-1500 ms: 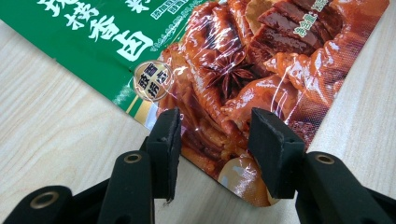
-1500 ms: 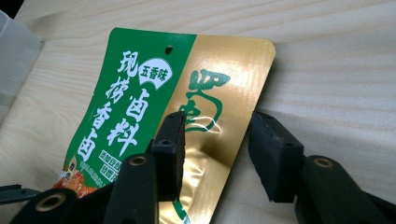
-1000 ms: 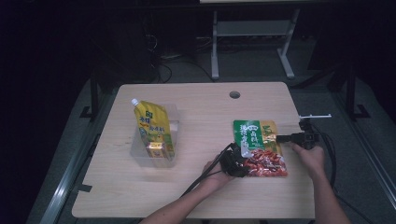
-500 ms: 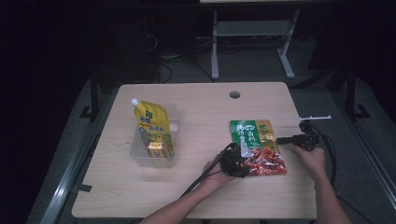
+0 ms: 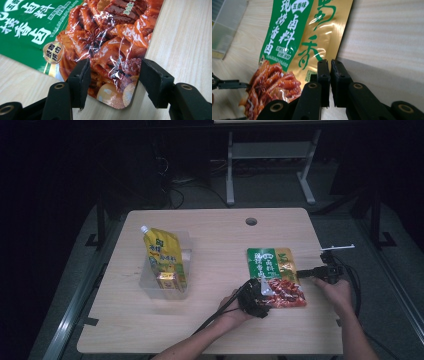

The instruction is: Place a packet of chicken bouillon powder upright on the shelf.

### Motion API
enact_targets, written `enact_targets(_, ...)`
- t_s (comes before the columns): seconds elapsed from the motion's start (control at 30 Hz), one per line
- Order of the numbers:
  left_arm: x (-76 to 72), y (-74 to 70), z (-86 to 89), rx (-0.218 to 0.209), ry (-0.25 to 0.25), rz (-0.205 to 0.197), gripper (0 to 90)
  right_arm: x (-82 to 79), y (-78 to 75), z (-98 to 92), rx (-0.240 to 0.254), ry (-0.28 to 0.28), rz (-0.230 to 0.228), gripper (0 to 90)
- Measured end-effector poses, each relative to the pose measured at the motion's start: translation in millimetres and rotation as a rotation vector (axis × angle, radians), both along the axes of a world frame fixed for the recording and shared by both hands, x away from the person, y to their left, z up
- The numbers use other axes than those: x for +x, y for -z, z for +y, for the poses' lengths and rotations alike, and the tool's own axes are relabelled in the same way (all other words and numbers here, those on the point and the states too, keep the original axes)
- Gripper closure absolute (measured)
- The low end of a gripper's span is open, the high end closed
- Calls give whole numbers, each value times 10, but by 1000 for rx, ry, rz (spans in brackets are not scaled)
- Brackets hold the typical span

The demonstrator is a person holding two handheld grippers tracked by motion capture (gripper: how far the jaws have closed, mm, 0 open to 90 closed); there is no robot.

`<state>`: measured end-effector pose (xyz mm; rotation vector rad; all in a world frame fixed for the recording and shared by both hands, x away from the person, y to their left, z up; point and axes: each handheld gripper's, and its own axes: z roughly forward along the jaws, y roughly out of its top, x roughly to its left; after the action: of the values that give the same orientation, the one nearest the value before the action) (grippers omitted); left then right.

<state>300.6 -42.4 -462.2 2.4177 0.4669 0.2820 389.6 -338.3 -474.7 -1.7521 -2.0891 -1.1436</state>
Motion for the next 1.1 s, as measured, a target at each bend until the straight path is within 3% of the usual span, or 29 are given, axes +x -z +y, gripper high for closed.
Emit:
enact_targets(0.23, 80, -13, 140, 18, -36, -5, 422, -89, 10, 22, -19, -15, -5, 893)
enact_targets(0.57, 312, -43, 426, 33, -147, 2, 444, -268, 5, 138, -14, -56, 13, 893)
enact_targets(0.63, 323, -87, 474, 24, -148, -3, 458, -290, -30, 130, -21, -57, -12, 849)
enact_targets(0.83, 317, -182, 445, -45, -142, -4, 514, -239, -212, 67, -97, 26, -98, 699)
enact_targets(0.9, 333, -181, 418, -45, -140, -7, 540, -215, -241, 70, -112, 47, -113, 663)
enact_targets(1.03, 388, -128, 328, -57, -148, 24, 600, -112, -237, 44, -129, 85, -143, 589)
enact_targets(1.1, 411, -102, 305, -43, -150, 31, 613, -64, -224, 27, -134, 100, -150, 560)
